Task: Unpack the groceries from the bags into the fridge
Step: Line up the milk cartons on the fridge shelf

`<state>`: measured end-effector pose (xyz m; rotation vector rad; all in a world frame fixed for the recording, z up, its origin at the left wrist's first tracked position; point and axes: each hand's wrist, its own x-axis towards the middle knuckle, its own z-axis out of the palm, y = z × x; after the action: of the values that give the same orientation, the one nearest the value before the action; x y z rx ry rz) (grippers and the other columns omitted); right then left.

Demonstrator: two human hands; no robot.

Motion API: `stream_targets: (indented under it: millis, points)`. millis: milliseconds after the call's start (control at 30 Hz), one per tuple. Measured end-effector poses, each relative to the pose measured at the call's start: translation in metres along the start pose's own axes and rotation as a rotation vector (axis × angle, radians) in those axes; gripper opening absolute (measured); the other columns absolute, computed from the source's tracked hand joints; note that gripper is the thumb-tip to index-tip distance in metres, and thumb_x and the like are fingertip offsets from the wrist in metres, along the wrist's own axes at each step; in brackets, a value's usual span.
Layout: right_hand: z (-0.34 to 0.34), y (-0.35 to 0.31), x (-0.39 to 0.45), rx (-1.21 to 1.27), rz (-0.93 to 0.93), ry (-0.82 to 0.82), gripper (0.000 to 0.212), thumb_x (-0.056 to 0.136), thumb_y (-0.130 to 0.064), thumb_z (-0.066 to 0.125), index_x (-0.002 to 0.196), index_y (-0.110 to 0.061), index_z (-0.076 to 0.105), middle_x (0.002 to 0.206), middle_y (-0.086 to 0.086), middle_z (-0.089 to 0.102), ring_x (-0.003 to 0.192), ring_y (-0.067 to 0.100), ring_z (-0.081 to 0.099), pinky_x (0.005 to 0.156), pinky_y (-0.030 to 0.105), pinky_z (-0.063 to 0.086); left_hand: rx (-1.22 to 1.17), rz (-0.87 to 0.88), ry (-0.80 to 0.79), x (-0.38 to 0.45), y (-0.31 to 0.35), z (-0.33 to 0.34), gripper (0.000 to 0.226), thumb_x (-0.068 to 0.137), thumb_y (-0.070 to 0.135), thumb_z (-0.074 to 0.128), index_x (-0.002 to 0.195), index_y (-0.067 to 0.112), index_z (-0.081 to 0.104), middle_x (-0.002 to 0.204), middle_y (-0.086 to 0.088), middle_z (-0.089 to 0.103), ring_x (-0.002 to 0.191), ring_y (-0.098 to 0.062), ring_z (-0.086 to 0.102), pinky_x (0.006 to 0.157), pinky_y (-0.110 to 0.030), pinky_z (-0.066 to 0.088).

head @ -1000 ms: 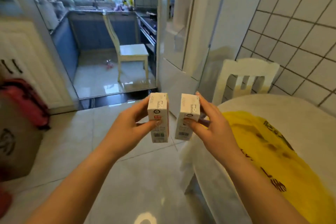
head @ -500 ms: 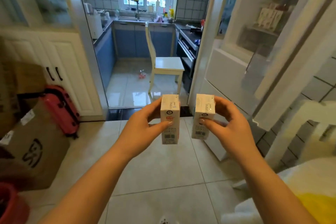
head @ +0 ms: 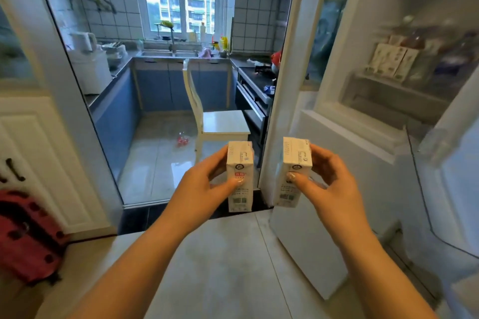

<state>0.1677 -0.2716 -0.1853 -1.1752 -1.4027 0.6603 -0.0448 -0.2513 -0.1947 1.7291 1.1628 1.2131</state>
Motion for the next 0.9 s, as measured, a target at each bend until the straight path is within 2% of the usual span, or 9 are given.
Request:
stream_targets:
  millis: [67,200,267,333,400,567,700,800,900]
  points:
    - [0.007,0.013,0.035,-0.022,0.007,0.048,0.049,0.077,-0.011,0.071,0.108,-0.043,0.051,0.106,-0.028,0.058,0.101,-0.019,0.051,0.071,0.005,0.048,-0.014,0.017,-0.035,0.046,-0.015,0.002,0.058,0.084,0.016,0.066,0.129,0.044,0.043,0.108,0.038,0.052,0.102,0.023,0.048,0.073,-0.002,0.045]
    - [0.020,0.035,0.108,-0.044,-0.009,0.170,0.048,0.077,-0.007,0.070,0.107,-0.040,0.052,0.104,-0.027,0.058,0.098,-0.020,0.052,0.068,0.003,0.045,-0.039,0.074,-0.124,0.149,-0.043,0.005,0.058,0.083,0.019,0.067,0.124,0.051,0.041,0.104,0.040,0.053,0.100,0.021,0.050,0.075,-0.006,0.047]
    - [0.025,0.044,0.145,-0.065,-0.007,0.241,0.048,0.077,-0.006,0.070,0.107,-0.039,0.053,0.103,-0.026,0.059,0.098,-0.018,0.053,0.068,0.002,0.045,-0.045,0.103,-0.180,0.202,-0.052,0.008,0.061,0.083,0.018,0.067,0.124,0.052,0.038,0.102,0.040,0.053,0.095,0.022,0.051,0.072,-0.003,0.046]
    - [0.025,0.051,0.178,-0.090,0.008,0.315,0.048,0.077,-0.005,0.070,0.106,-0.039,0.053,0.104,-0.026,0.060,0.099,-0.016,0.054,0.069,0.003,0.046,-0.069,0.134,-0.254,0.250,-0.059,0.014,0.061,0.084,0.015,0.067,0.116,0.057,0.036,0.091,0.045,0.054,0.089,0.029,0.048,0.065,0.002,0.043]
    - [0.021,0.056,0.205,-0.107,0.026,0.397,0.048,0.076,-0.008,0.070,0.106,-0.042,0.053,0.105,-0.026,0.060,0.099,-0.016,0.055,0.070,0.006,0.048,-0.107,0.164,-0.339,0.294,-0.062,0.024,0.062,0.084,0.013,0.067,0.110,0.060,0.037,0.088,0.048,0.055,0.091,0.029,0.048,0.065,-0.001,0.045]
    - [0.001,0.071,0.259,-0.175,0.087,0.569,0.047,0.079,-0.011,0.068,0.106,-0.045,0.051,0.111,-0.022,0.059,0.105,-0.003,0.056,0.087,0.029,0.053,-0.186,0.249,-0.510,0.381,-0.060,0.066,0.060,0.084,0.010,0.066,0.110,0.056,0.039,0.092,0.044,0.057,0.099,0.025,0.049,0.069,-0.002,0.044]
    - [-0.027,0.088,0.299,-0.194,0.097,0.698,0.048,0.080,-0.011,0.067,0.108,-0.047,0.052,0.114,-0.020,0.061,0.111,0.004,0.056,0.095,0.043,0.050,-0.247,0.309,-0.575,0.434,-0.059,0.114,0.056,0.085,0.009,0.064,0.120,0.045,0.040,0.110,0.028,0.055,0.097,0.024,0.050,0.069,0.000,0.042]
    - [-0.054,0.104,0.331,-0.203,0.067,0.761,0.049,0.081,-0.010,0.067,0.108,-0.049,0.052,0.109,-0.025,0.061,0.107,-0.001,0.057,0.094,0.038,0.050,-0.276,0.320,-0.581,0.472,-0.057,0.159,0.056,0.087,0.015,0.062,0.134,0.035,0.039,0.120,0.019,0.056,0.105,0.009,0.054,0.079,-0.008,0.048]
    - [-0.088,0.121,0.368,-0.197,0.015,0.800,0.051,0.081,-0.006,0.067,0.114,-0.043,0.054,0.109,-0.022,0.064,0.104,-0.005,0.059,0.090,0.030,0.052,-0.311,0.355,-0.613,0.512,-0.045,0.207,0.051,0.087,0.015,0.062,0.122,0.045,0.041,0.116,0.021,0.059,0.110,0.005,0.054,0.087,-0.017,0.048]
